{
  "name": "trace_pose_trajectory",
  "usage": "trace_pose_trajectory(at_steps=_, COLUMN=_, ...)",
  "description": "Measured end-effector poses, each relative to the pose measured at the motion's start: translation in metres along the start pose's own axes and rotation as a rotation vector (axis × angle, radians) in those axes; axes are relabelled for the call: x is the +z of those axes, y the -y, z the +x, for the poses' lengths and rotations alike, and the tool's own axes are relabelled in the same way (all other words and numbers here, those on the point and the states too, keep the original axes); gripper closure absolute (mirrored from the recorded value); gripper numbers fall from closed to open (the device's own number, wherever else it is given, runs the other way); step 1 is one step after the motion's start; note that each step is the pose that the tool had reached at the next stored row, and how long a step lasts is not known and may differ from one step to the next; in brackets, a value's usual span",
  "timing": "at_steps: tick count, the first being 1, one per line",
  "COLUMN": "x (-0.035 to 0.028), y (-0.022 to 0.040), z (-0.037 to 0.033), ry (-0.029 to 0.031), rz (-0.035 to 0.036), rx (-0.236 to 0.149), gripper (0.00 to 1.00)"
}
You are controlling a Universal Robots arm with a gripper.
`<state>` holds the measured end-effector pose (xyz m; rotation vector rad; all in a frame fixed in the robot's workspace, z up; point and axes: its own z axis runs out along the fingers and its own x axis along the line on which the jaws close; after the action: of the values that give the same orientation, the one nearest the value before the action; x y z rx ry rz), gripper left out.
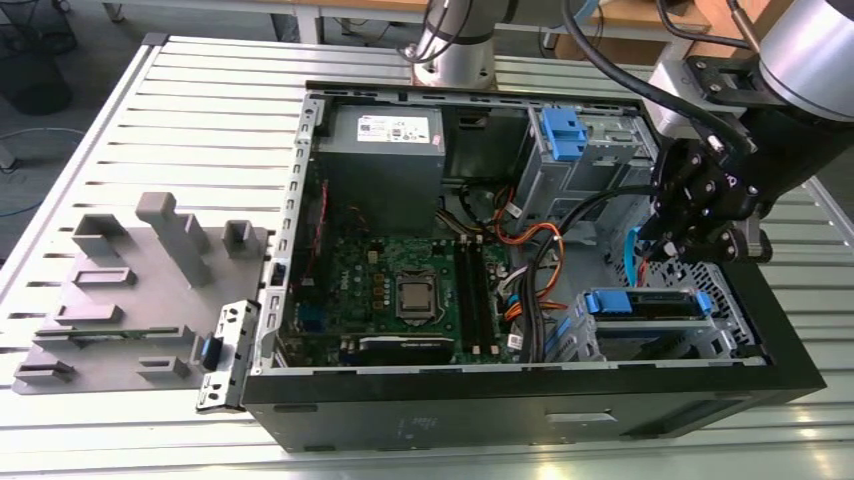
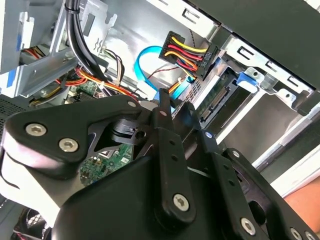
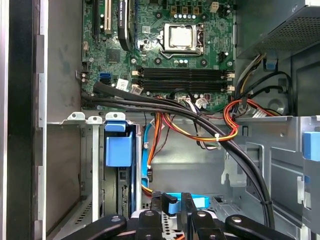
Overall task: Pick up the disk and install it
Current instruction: 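Insert the first disk wire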
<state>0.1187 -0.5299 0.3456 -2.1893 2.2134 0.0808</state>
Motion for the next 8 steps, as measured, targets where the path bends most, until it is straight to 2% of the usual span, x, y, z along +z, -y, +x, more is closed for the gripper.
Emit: trace_pose_trajectory(at_steps=8, x=0.0000, y=0.0000, z=0.0000, ry=-0.0005, rz=0.0000, rx=0.000, gripper=0.72)
